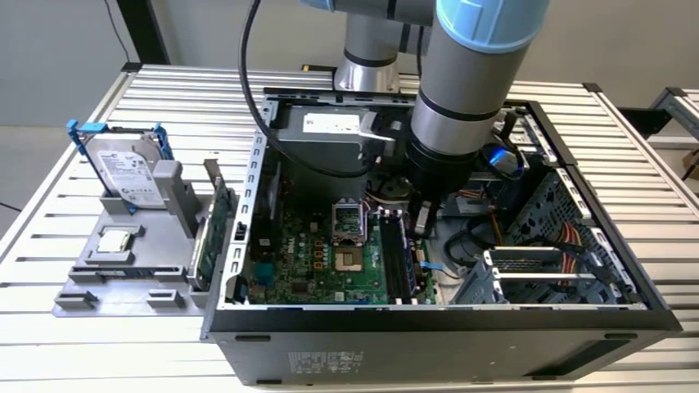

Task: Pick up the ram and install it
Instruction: 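Insert the ram into the slot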

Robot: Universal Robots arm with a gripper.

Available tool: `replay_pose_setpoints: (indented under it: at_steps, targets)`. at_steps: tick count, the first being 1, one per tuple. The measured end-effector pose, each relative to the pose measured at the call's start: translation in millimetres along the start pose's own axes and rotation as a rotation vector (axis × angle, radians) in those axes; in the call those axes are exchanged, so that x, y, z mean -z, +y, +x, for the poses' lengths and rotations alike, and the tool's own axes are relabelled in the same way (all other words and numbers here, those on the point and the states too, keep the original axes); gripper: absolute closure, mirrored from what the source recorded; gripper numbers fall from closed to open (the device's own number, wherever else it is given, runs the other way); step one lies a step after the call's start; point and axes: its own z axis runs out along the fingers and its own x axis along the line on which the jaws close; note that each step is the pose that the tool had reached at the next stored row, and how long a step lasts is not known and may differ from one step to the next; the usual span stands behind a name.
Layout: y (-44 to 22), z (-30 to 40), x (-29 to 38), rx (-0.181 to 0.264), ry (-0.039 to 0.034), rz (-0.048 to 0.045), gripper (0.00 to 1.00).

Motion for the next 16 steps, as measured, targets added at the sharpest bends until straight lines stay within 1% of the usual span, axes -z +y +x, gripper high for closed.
replay_pose_setpoints:
  at_steps: [9,13,16]
  targets:
    - [0.0,0.0,-0.1,0.155,-0.0028,-0.0019,1.00]
    - [0.0,0.1,-0.2,0.192,-0.0035,-0.0023,1.00]
    - [0.0,0.1,-0.2,0.198,-0.0036,-0.0024,1.00]
